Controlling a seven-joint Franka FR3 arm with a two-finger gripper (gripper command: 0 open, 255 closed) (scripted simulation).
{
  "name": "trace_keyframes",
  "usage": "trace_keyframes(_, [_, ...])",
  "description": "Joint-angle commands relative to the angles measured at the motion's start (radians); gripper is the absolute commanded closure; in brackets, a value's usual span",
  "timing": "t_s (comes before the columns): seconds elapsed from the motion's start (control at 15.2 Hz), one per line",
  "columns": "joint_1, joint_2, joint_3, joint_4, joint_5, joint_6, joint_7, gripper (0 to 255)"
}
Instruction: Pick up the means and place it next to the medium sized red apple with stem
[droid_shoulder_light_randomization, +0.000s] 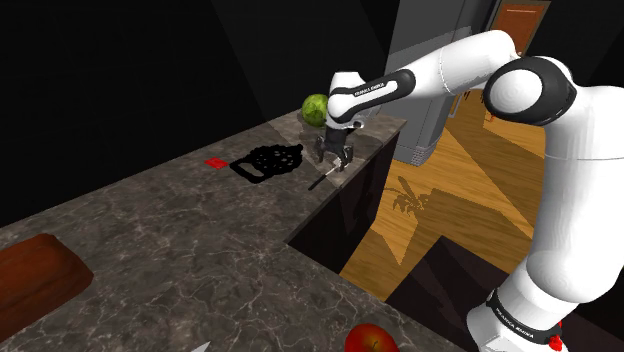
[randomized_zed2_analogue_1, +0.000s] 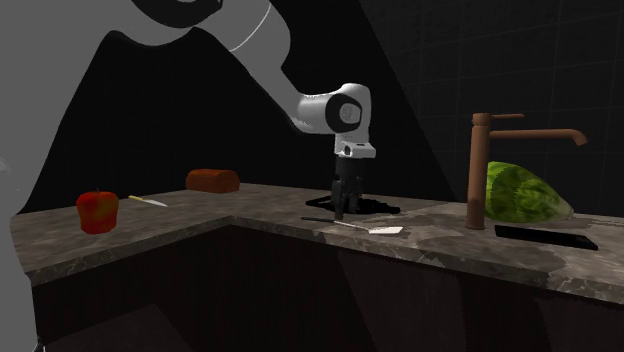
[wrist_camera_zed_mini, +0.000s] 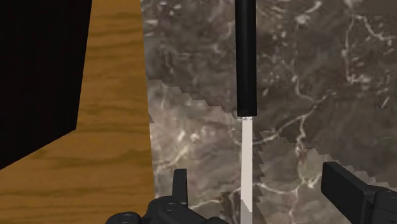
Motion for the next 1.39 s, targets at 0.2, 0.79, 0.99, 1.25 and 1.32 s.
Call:
trace_keyframes(0.2, [0.002,0.015,0.000,-0.012,-0.002,0.028,0.002,0])
trace_keyframes(0.79, [0.002,0.015,0.000,-0.012,-0.002,0.028,0.002,255])
trace_keyframes(0.99, [0.002,0.015,0.000,-0.012,-0.002,0.028,0.002,255])
trace_keyframes(1.25, [0.002,0.009,0.000,-0.007,-0.001,0.017,0.002,255])
trace_keyframes(1.32, [0.002,0.003,0.000,-0.002,0.000,0.006,0.002,255])
